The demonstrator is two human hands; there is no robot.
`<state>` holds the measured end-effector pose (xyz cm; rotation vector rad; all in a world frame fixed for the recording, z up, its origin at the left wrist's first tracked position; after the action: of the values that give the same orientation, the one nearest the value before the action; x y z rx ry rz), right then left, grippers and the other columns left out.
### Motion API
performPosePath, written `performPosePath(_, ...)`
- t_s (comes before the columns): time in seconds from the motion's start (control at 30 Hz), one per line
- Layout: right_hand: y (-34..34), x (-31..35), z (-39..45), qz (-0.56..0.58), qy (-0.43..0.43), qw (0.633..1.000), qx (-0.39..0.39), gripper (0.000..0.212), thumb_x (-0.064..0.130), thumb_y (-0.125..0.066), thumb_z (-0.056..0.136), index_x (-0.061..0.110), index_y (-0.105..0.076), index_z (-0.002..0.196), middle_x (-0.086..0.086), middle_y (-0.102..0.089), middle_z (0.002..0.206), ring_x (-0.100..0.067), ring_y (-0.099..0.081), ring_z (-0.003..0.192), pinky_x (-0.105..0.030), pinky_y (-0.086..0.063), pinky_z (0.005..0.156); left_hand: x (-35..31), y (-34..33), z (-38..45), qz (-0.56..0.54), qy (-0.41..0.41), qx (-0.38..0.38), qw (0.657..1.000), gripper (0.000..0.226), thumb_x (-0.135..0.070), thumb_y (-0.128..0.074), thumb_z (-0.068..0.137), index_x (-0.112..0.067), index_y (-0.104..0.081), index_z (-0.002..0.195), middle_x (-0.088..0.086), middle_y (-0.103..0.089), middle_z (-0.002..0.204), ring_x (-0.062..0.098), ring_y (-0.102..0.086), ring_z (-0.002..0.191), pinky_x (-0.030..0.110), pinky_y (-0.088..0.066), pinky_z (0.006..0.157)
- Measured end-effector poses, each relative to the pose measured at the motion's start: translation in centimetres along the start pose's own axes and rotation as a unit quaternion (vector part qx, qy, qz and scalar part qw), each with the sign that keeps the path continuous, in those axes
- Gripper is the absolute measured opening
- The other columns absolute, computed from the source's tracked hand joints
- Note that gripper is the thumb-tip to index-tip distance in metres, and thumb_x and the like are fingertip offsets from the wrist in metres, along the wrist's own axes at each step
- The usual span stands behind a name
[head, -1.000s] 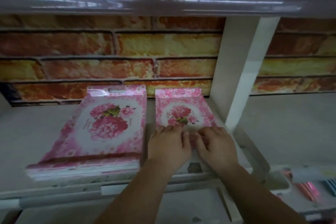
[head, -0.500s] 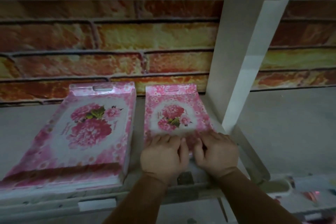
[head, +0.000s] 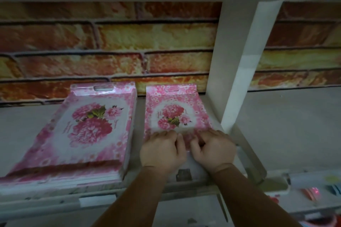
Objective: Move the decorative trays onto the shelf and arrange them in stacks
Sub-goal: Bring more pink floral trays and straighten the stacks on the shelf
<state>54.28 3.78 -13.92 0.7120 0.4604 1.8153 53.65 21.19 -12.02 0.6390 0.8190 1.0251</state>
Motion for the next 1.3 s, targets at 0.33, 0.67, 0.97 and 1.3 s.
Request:
performPosePath(0.33,1.1,-2.5,-2.7,0.409,-0.426,0.805,0.057,0.065,0.071,-0.068,0.083,0.033,-0.062,0.136,0.004,-0.069,0.132,-0.014,-0.066,0.121,-0.048,-0.051,0.112,3.6,3.0,-2.6,-0.386,0.369,0.016,0.845,0.017,-0.038,-0.054,0.109,-0.03,-0.064,0.119,-0.006,-0.062,0.093,0.011,-0.058,0.083,0.028,-0.047,0.077)
performPosePath(0.67,1.7,-2.2,-2.7,0.401,-0.44,0.802,0.059,0.049,0.069,-0.057,0.098,0.036,-0.07,0.131,0.013,-0.07,0.126,-0.015,-0.063,0.123,-0.043,-0.046,0.111,4.3,1.8,-3.3,-0.473,0.35,0.086,0.804,0.059,-0.056,-0.051,0.109,-0.046,-0.036,0.165,-0.012,-0.038,0.169,0.025,-0.032,0.158,0.035,-0.022,0.12)
performPosePath(0.97,1.7,-2.2,-2.7,0.368,-0.44,0.819,-0.013,0.049,0.067,-0.055,0.096,0.029,-0.076,0.118,0.008,-0.078,0.11,-0.015,-0.071,0.109,-0.049,-0.054,0.106,4.5,0.0,-3.4,-0.393,0.357,0.044,0.846,0.051,-0.055,-0.064,0.101,-0.032,-0.064,0.146,-0.01,-0.073,0.095,0.018,-0.07,0.103,0.037,-0.052,0.101)
performPosePath(1.3,2.0,-1.9,-1.9,0.32,-0.377,0.864,0.09,0.032,0.057,-0.068,0.095,0.039,-0.064,0.121,0.027,-0.066,0.105,0.009,-0.061,0.098,-0.026,-0.046,0.096,5.6,-2.1,-2.5,-0.347,0.394,0.033,0.851,0.074,-0.082,-0.054,0.089,-0.032,-0.066,0.143,0.004,-0.079,0.109,0.028,-0.074,0.106,0.05,-0.061,0.1)
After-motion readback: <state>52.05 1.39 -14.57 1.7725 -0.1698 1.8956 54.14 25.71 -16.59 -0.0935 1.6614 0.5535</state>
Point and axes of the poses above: each hand's wrist, its own z-axis towards the middle knuckle, its own y-axis out of the back of the hand, x = y × z, the point moved 3 cm from there along z, towards the middle knuckle
